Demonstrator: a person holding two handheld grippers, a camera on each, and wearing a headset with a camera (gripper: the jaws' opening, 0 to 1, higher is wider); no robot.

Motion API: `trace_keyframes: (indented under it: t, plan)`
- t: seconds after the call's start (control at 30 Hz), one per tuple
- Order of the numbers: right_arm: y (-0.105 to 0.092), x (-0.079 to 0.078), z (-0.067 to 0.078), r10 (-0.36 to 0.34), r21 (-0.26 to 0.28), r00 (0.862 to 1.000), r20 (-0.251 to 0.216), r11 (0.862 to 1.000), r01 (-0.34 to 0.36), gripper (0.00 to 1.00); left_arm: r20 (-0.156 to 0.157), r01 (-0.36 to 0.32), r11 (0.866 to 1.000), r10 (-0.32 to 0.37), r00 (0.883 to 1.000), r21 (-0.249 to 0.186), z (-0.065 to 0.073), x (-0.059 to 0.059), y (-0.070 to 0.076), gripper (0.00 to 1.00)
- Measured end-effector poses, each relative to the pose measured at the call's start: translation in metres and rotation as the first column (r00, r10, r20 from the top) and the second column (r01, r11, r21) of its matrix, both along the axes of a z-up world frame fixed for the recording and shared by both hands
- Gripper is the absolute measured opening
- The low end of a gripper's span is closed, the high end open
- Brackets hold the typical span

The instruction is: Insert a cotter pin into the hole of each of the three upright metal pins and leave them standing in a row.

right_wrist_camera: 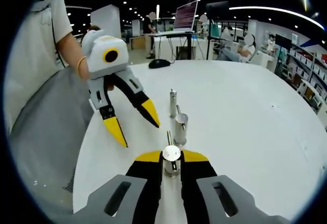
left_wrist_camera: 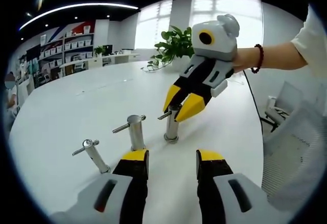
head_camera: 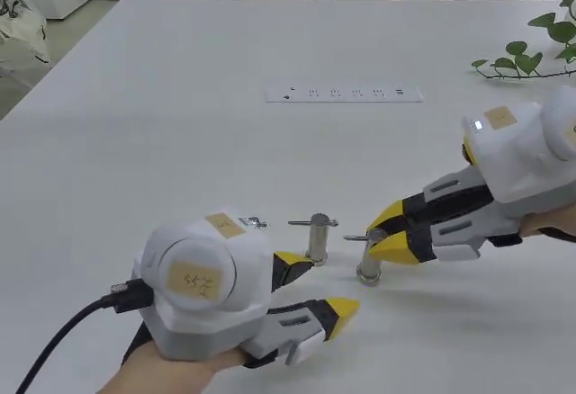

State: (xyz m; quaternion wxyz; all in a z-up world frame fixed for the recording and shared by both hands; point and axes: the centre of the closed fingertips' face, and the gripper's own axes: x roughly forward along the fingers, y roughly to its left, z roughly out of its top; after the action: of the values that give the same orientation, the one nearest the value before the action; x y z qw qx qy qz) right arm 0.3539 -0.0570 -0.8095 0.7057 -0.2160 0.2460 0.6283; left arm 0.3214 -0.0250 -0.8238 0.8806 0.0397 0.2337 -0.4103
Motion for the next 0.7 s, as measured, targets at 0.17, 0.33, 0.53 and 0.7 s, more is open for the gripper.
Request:
trace_keyframes:
  t: [0.17, 0.33, 0.53, 0.7]
  plan:
    - [-0.004, 0.007, 0.0, 0.003, -0.012, 1.0, 0.003, 1.0, -0.003, 0.13, 0.009, -0.004, 1.0, 0.004, 1.0, -0.007, 0.004, -0.002, 0.003, 0.36]
    - [-0.007, 0.011, -0.004, 0.009, -0.025, 1.0, 0.002, 1.0, -0.009, 0.13, 0.003, -0.018, 1.0, 0.018, 1.0, -0.013, 0.003, -0.002, 0.006, 0.37]
    - [-0.009, 0.016, -0.007, 0.013, -0.029, 1.0, 0.0, 0.999, -0.013, 0.13, 0.007, -0.029, 0.999, 0.029, 1.0, -0.026, 0.008, -0.003, 0.012, 0.38]
    - [-0.012, 0.02, -0.006, 0.016, -0.028, 1.0, 0.006, 0.999, -0.016, 0.13, 0.009, -0.036, 0.999, 0.036, 0.999, -0.03, 0.011, -0.005, 0.016, 0.39]
